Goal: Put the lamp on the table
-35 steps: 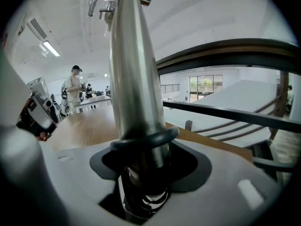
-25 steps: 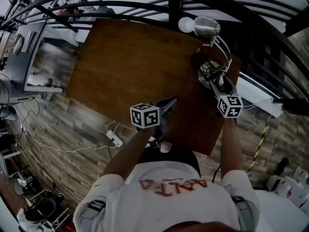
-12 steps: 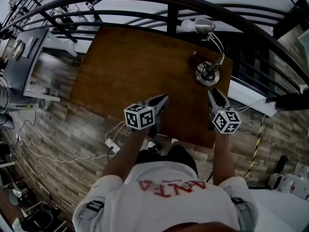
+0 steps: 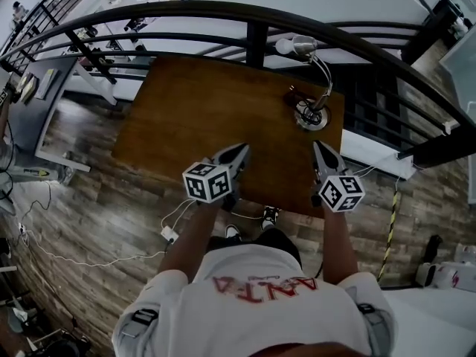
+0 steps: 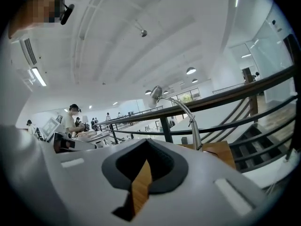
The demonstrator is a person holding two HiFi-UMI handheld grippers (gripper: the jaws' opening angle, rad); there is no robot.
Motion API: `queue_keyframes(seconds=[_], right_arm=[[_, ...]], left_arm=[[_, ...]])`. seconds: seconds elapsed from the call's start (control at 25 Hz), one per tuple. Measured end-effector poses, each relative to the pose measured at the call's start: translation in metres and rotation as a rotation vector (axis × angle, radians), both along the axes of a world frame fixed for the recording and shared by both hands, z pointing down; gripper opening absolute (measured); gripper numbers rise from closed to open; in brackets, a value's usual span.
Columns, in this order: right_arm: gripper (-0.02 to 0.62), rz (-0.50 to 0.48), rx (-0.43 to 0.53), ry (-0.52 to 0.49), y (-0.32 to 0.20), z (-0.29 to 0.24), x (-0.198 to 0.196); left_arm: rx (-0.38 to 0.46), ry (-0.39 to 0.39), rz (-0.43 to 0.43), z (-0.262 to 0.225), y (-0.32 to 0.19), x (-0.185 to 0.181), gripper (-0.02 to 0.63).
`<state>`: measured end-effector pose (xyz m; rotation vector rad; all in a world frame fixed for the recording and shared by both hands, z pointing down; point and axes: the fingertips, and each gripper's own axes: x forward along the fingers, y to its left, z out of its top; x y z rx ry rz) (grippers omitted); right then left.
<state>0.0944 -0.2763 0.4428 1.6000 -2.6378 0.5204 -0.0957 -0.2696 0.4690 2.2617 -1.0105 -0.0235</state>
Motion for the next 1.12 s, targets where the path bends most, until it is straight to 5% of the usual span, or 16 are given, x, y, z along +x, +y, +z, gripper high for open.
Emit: queue_keyframes(seconds=[0.32,0.56,0.8,1.12], right_arm=[[0.003,0.037,0.039,0.004,0.038,-0.043,-0.005],[0.003,0.065,0.093,0.022,0.058,-0.084,-0.010],[0.002,0.063,0.165,0.026,0.080,-0.120,-0.018],[0.002,0.047,0.217,0.068,0.091,-0.138,-0.034]], left_arm=[[0.180,-0.107,0.068,-0.047,0.031,0.012,0.012],[0.243,-0.081,0.089,-0.081,0.047,0.012,0.012],[0.333,-0.170,0.094,-0.111,0.064,0.005,0.012],[0.337,-0.158,0.085,-0.121,0.070,-0.008,0.012]])
